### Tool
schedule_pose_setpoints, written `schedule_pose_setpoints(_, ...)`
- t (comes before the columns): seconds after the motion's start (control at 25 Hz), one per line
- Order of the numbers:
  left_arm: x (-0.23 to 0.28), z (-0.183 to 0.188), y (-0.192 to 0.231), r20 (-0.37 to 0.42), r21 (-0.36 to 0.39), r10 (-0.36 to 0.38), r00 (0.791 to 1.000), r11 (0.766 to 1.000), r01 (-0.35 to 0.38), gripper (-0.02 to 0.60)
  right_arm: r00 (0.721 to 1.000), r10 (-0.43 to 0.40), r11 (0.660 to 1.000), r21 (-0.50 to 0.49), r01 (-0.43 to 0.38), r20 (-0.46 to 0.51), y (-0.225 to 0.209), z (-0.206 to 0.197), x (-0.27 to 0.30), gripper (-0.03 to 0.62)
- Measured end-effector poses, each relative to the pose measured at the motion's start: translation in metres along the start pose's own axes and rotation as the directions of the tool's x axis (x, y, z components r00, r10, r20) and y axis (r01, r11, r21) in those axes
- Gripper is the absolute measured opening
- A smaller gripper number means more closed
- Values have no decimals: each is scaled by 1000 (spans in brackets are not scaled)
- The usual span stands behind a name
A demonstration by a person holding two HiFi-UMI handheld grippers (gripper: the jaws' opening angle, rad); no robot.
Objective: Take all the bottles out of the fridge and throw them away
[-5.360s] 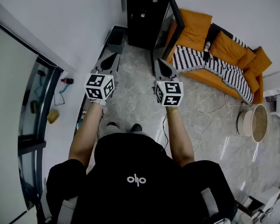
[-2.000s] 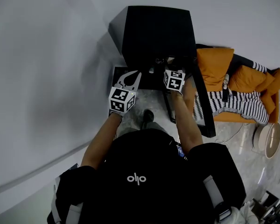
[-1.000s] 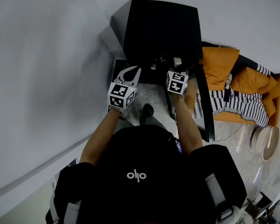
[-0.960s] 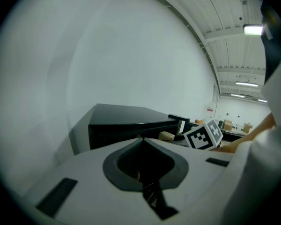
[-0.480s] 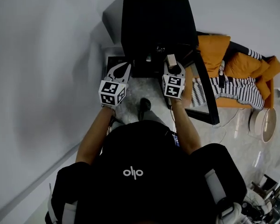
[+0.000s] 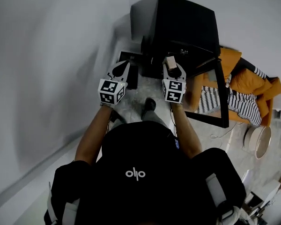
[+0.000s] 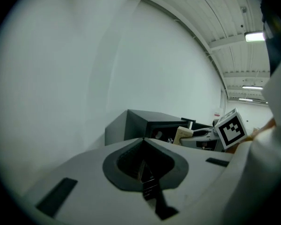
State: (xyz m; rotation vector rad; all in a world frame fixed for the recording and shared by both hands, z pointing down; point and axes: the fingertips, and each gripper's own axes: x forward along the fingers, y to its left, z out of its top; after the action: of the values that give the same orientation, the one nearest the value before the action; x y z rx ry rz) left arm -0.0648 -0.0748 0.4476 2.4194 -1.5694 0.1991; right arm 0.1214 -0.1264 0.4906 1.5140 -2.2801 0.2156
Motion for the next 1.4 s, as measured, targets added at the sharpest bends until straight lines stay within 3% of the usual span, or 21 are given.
schedule_pose_setpoints(0.28,-69,-16,63,28,-85,169,985,982,-166,0,980,200,976,-89,-199,0,116,18,20,187)
schedule_pose_setpoints(0.48,-95,-20,88,31,-124,242,970,964,-236,0,954,299,945,-133,-298,-12,168,29,33,187)
schedule_pose_setpoints(0.72,-99,-36,103,17,-152,278,960,950,-272,0,935,352,923,-156,-353,-35,187,26,54,187)
schedule_pose_setpoints(1.04,-70,-71,123,-26,-187,268,963,945,-268,0,906,420,892,-156,-424,-59,200,5,107,187)
schedule_pose_setpoints(1.4,-18,-130,146,-99,-202,221,970,950,-237,0,896,425,884,-154,-442,-133,198,-53,168,187)
